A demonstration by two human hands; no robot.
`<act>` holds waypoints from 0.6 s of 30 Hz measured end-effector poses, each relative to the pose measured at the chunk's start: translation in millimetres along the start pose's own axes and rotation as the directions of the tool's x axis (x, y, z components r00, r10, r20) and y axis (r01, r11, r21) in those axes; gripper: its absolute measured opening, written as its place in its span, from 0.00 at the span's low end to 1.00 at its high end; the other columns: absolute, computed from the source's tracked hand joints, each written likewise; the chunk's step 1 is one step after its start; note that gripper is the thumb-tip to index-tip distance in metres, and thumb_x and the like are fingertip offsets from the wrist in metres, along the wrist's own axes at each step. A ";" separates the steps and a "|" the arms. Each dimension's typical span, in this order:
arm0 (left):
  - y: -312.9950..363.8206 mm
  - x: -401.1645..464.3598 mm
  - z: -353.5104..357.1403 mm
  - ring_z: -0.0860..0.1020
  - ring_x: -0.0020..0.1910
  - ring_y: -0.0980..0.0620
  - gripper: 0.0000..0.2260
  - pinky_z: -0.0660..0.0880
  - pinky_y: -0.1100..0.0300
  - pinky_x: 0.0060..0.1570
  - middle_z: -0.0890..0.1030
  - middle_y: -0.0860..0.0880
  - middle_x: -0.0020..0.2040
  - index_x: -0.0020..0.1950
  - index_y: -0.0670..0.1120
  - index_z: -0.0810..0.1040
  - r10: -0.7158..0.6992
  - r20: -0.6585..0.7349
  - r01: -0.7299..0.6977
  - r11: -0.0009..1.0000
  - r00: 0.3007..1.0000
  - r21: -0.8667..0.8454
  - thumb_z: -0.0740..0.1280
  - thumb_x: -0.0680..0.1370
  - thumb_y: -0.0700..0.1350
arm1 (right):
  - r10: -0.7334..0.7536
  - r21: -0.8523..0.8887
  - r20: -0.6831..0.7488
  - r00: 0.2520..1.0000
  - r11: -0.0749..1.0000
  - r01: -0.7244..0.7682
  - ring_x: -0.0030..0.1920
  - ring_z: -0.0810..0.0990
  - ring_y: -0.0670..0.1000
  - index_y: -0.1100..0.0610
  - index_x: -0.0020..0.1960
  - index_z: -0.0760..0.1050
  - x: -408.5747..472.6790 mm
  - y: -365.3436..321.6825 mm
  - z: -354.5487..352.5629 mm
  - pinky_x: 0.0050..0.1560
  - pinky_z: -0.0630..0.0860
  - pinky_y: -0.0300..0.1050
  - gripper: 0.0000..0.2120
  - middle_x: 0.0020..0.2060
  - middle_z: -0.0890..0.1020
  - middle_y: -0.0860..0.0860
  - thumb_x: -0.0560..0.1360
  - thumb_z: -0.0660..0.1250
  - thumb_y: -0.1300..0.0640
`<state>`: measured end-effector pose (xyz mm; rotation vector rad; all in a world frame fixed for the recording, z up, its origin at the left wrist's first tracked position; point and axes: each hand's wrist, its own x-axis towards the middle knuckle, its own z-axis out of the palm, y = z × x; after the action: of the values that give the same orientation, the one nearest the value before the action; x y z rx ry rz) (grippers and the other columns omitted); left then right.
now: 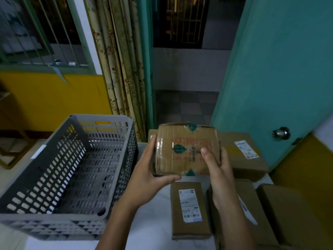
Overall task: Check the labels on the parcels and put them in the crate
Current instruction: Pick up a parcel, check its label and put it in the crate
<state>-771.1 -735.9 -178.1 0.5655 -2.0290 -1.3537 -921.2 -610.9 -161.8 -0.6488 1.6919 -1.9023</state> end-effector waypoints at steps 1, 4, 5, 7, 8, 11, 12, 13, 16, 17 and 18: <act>-0.9 1.8 -1.8 0.67 0.76 0.58 0.52 0.72 0.47 0.72 0.65 0.61 0.79 0.82 0.64 0.52 -0.008 -0.023 0.008 1.000 1.000 -0.023 0.82 0.67 0.56 | -0.003 -0.004 0.034 0.999 1.000 0.003 0.51 0.82 0.35 0.35 0.57 0.75 -0.6 0.4 0.8 0.50 0.76 0.37 0.16 0.51 0.84 0.35 0.70 0.70 0.42; -3.6 7.5 -5.6 0.68 0.76 0.57 0.52 0.70 0.45 0.73 0.67 0.58 0.78 0.83 0.60 0.53 -0.016 -0.085 0.016 1.000 0.996 -0.002 0.80 0.66 0.61 | -0.004 -0.022 0.142 0.990 1.000 0.007 0.59 0.82 0.40 0.35 0.64 0.74 -1.8 3.7 1.0 0.61 0.75 0.46 0.26 0.57 0.84 0.38 0.68 0.77 0.35; -4.1 8.9 -6.5 0.68 0.76 0.57 0.51 0.70 0.45 0.74 0.68 0.58 0.78 0.83 0.59 0.54 -0.017 -0.100 0.020 0.999 0.995 0.027 0.79 0.66 0.60 | 0.001 -0.030 0.175 0.985 1.000 0.004 0.60 0.81 0.41 0.39 0.67 0.73 -1.2 4.8 -0.6 0.62 0.74 0.47 0.34 0.59 0.84 0.39 0.64 0.77 0.34; -5.1 10.8 -7.1 0.71 0.74 0.57 0.48 0.72 0.46 0.72 0.72 0.58 0.75 0.82 0.59 0.58 -0.021 -0.141 0.027 0.999 0.990 0.038 0.78 0.67 0.60 | 0.009 -0.070 0.229 0.973 0.998 0.008 0.61 0.81 0.40 0.41 0.70 0.71 0.7 4.7 -3.5 0.62 0.75 0.46 0.43 0.59 0.83 0.39 0.58 0.78 0.32; -4.0 10.9 -6.6 0.74 0.71 0.58 0.46 0.74 0.46 0.70 0.75 0.59 0.72 0.81 0.59 0.61 -0.029 -0.171 0.033 0.999 0.985 0.019 0.78 0.67 0.60 | 0.001 -0.087 0.238 0.971 0.996 0.020 0.60 0.81 0.39 0.40 0.70 0.70 1.5 3.6 -3.4 0.60 0.76 0.43 0.44 0.59 0.83 0.38 0.57 0.78 0.31; -1.9 10.6 -3.5 0.79 0.63 0.61 0.41 0.79 0.50 0.64 0.81 0.60 0.65 0.79 0.57 0.67 -0.069 -0.245 0.061 0.997 0.967 -0.041 0.75 0.67 0.63 | -0.091 -0.151 0.152 0.984 0.982 0.114 0.60 0.80 0.37 0.27 0.61 0.71 4.4 3.9 1.4 0.55 0.77 0.35 0.30 0.59 0.80 0.34 0.61 0.75 0.28; -2.4 10.5 -2.8 0.80 0.63 0.61 0.41 0.79 0.50 0.63 0.81 0.60 0.65 0.79 0.57 0.67 -0.080 -0.236 0.070 0.996 0.969 -0.049 0.74 0.68 0.63 | -0.119 -0.172 0.127 0.985 0.975 0.140 0.61 0.79 0.36 0.24 0.59 0.71 4.0 4.7 4.1 0.56 0.77 0.35 0.25 0.60 0.79 0.33 0.63 0.73 0.28; -3.9 10.6 -3.6 0.79 0.64 0.61 0.41 0.79 0.49 0.64 0.81 0.60 0.66 0.79 0.58 0.65 -0.088 -0.216 0.079 0.996 0.973 -0.050 0.74 0.68 0.64 | -0.137 -0.186 0.105 0.985 0.970 0.155 0.60 0.78 0.35 0.23 0.57 0.72 3.6 6.0 6.9 0.56 0.76 0.34 0.22 0.61 0.78 0.33 0.66 0.73 0.28; -11.5 10.4 -8.1 0.75 0.71 0.56 0.44 0.75 0.46 0.68 0.74 0.57 0.74 0.81 0.63 0.58 -0.095 -0.111 0.091 0.995 0.989 -0.044 0.76 0.70 0.65 | -0.128 -0.103 0.025 0.991 0.986 0.130 0.55 0.80 0.33 0.35 0.56 0.76 1.0 5.0 12.4 0.50 0.76 0.31 0.15 0.57 0.80 0.37 0.71 0.70 0.38; -14.4 9.7 -8.4 0.74 0.72 0.54 0.45 0.75 0.45 0.68 0.72 0.56 0.75 0.81 0.65 0.57 -0.100 -0.083 0.097 0.994 0.992 -0.047 0.77 0.69 0.64 | -0.099 -0.066 -0.006 0.995 0.993 0.098 0.53 0.81 0.36 0.39 0.55 0.76 0.7 3.5 12.6 0.48 0.76 0.35 0.16 0.55 0.82 0.40 0.69 0.69 0.37; -15.6 8.9 -7.4 0.74 0.72 0.54 0.45 0.75 0.45 0.68 0.71 0.56 0.76 0.81 0.66 0.57 -0.105 -0.068 0.101 0.993 0.992 -0.062 0.77 0.70 0.63 | -0.067 -0.048 -0.026 0.997 0.997 0.065 0.54 0.82 0.41 0.40 0.54 0.77 1.6 2.3 11.8 0.48 0.75 0.38 0.18 0.54 0.83 0.42 0.67 0.68 0.34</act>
<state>-772.2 -752.5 -188.1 0.6908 -1.9202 -1.4274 -914.6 -621.0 -162.8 -0.7075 1.7580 -1.9299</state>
